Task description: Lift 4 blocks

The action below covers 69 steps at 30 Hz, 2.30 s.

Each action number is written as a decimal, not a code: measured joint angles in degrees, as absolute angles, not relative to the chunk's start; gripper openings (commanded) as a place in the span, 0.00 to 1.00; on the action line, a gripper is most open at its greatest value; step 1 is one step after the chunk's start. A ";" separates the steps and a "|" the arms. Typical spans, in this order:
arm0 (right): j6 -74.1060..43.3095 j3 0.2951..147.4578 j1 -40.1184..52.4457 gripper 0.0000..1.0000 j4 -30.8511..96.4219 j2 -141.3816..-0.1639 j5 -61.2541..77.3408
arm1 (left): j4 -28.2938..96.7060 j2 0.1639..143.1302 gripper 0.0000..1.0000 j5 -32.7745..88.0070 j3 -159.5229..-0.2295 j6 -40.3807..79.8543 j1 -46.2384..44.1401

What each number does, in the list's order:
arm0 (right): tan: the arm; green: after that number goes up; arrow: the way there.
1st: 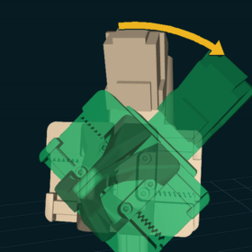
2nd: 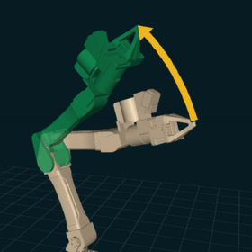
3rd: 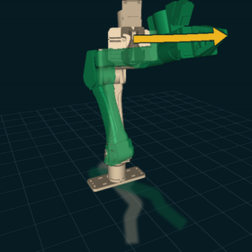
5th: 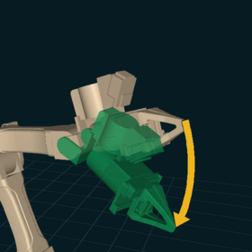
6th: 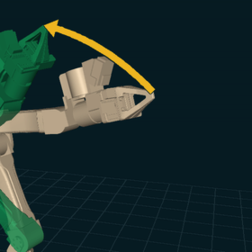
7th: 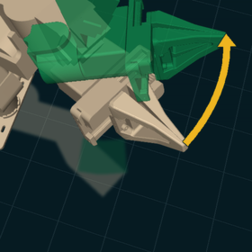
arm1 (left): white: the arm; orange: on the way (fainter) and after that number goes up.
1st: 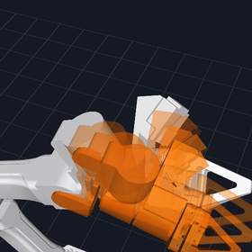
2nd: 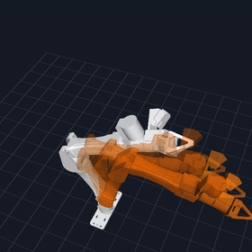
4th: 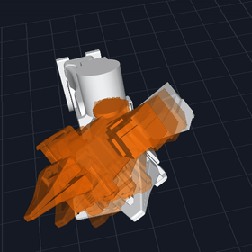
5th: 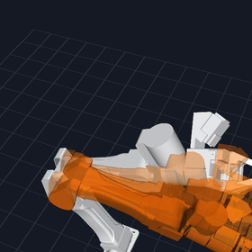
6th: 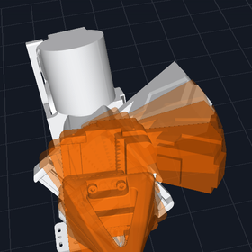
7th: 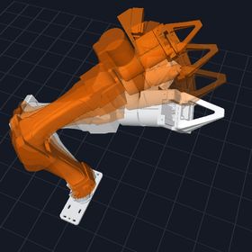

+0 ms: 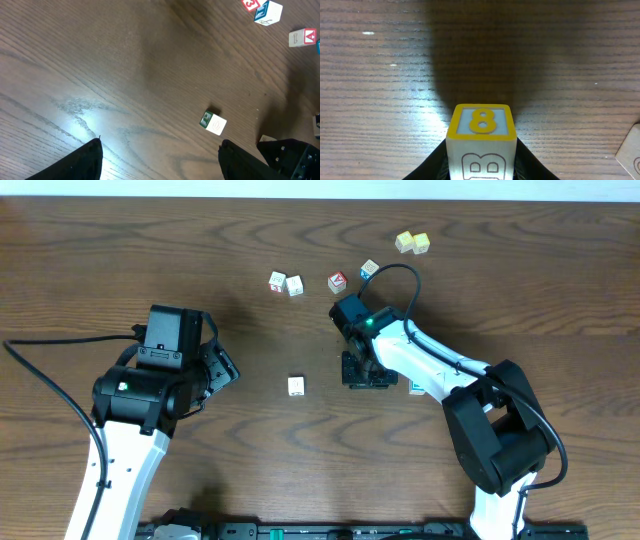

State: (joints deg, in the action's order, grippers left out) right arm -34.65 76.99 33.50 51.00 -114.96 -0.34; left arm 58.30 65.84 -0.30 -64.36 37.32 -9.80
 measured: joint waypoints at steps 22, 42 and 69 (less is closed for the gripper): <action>-29.43 91.29 32.53 0.60 60.03 -114.96 1.50 | 58.30 65.84 0.75 -0.32 -64.36 37.32 -9.80; -35.51 92.12 46.61 0.57 46.85 -123.81 6.35 | 58.30 65.84 0.75 -0.30 -64.36 37.30 -9.80; -39.48 92.23 45.04 0.25 53.49 -123.70 -1.93 | 58.30 65.84 0.75 -0.30 -64.36 37.32 -9.80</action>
